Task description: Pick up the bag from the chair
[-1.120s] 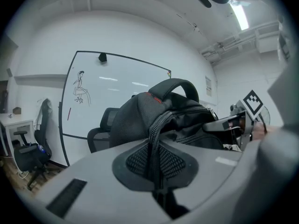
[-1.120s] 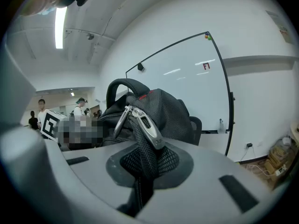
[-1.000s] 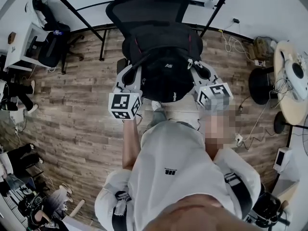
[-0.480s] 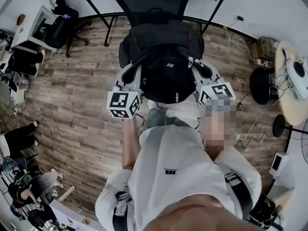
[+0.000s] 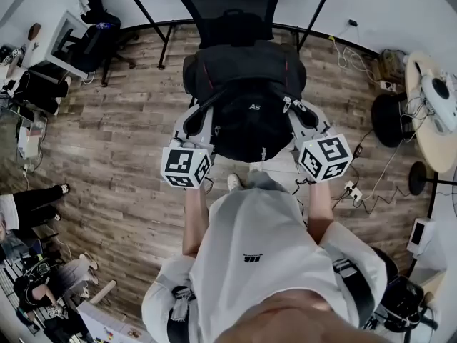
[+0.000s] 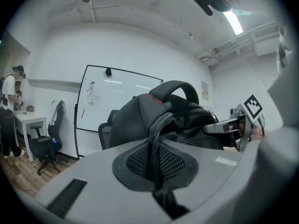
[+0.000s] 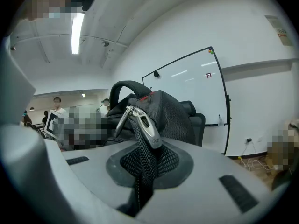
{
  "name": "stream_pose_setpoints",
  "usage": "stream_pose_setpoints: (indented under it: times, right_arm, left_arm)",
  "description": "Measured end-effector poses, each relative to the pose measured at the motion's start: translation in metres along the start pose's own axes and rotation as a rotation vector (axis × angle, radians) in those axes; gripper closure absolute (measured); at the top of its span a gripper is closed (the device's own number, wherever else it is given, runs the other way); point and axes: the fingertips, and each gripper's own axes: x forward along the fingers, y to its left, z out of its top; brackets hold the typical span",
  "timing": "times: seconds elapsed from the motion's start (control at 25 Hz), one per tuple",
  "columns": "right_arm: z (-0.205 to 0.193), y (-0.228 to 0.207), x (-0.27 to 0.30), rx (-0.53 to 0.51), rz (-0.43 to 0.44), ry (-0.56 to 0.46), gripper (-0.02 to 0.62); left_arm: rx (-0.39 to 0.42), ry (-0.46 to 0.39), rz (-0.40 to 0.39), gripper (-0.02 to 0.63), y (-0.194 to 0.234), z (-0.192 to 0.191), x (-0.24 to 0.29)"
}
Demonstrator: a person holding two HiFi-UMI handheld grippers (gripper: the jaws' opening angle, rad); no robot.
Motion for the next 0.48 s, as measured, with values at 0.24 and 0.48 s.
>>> stream_pose_setpoints:
  times: [0.24,0.48]
  right_arm:
    - [-0.012,0.034,-0.027,0.000,-0.034,-0.002,0.586]
    - [-0.022,0.057,-0.049,-0.002,-0.045,0.007,0.586]
  left_arm:
    - [0.010,0.005,-0.023,0.584,-0.008,-0.005,-0.042]
    - [0.006,0.006,-0.033,0.584,-0.017,-0.010,-0.071]
